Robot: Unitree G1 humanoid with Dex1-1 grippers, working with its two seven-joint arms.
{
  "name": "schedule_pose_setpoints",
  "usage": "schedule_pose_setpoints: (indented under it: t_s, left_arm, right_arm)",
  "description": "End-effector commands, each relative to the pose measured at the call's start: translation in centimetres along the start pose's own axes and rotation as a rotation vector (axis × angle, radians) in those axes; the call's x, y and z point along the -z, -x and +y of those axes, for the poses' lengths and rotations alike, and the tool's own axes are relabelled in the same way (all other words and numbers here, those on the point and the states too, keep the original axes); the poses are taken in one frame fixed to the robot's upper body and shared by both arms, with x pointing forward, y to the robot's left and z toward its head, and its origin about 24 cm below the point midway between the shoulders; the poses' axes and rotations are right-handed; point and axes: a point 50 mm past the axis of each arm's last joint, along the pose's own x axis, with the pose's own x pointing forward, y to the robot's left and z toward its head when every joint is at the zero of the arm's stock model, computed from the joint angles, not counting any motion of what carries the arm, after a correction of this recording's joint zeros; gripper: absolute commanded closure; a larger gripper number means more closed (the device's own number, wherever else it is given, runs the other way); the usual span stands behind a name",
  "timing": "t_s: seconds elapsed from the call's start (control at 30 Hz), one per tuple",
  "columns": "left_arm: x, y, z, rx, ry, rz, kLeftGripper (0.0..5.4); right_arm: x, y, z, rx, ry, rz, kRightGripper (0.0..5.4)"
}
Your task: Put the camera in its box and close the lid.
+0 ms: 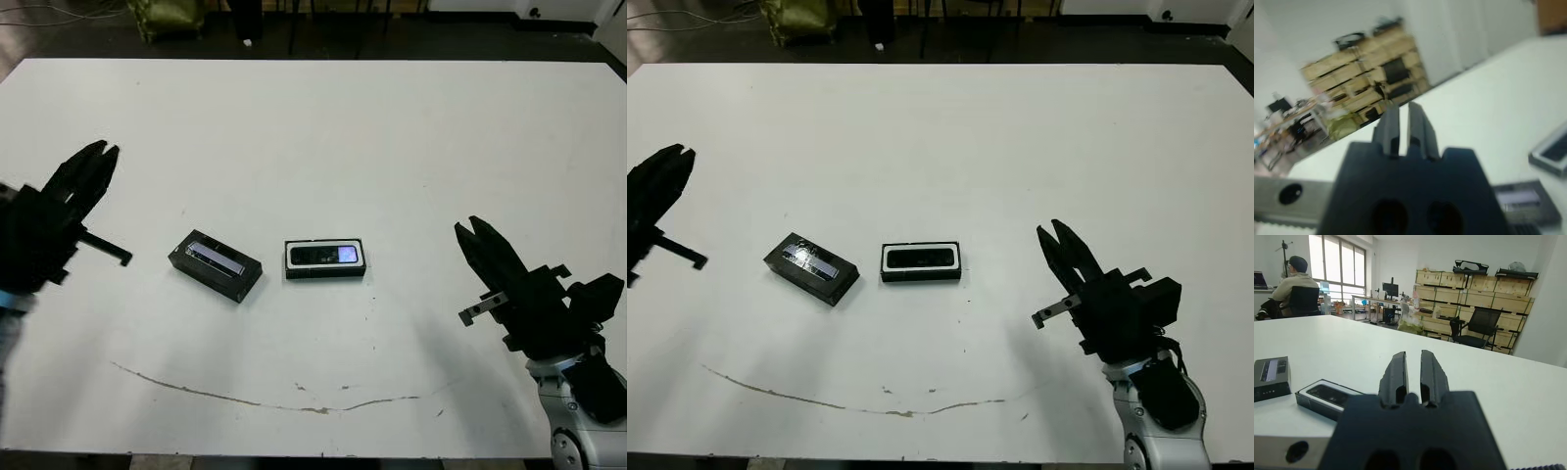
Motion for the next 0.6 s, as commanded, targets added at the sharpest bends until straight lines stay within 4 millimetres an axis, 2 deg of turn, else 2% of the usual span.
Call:
schedule_pose_setpoints:
  t_s: [0.03,0.13,0.2,0.37,0.6]
  left_arm:
    - [-1.4,-1.2,0.9,0.225,-0.158,0.083,5.40]
    - [-2.5,-2.6,0.9,0.450,-0.263,0.172,5.40]
    - [-2.3,-3.6,0.5,0.580,-0.318,0.244,5.40]
    - [-0.2,-5.2,-0.4,0.792,-0.340,0.365,5.40]
    - [1.7,-5.4,-1.3,0.968,-0.357,0.469,5.40]
  right_arm:
    - [0.2,0.2,-0.2,0.002,-0.009,0.027,5.38]
    - [0.3,0.2,-0.2,0.006,-0.015,0.024,5.38]
    - [0.3,0.2,-0.3,0.005,-0.021,0.027,5.38]
    - [0.2,0.3,-0.4,0.013,-0.021,0.027,5.38]
    - [0.2,0.3,-0.6,0.020,-0.017,0.026,5.38]
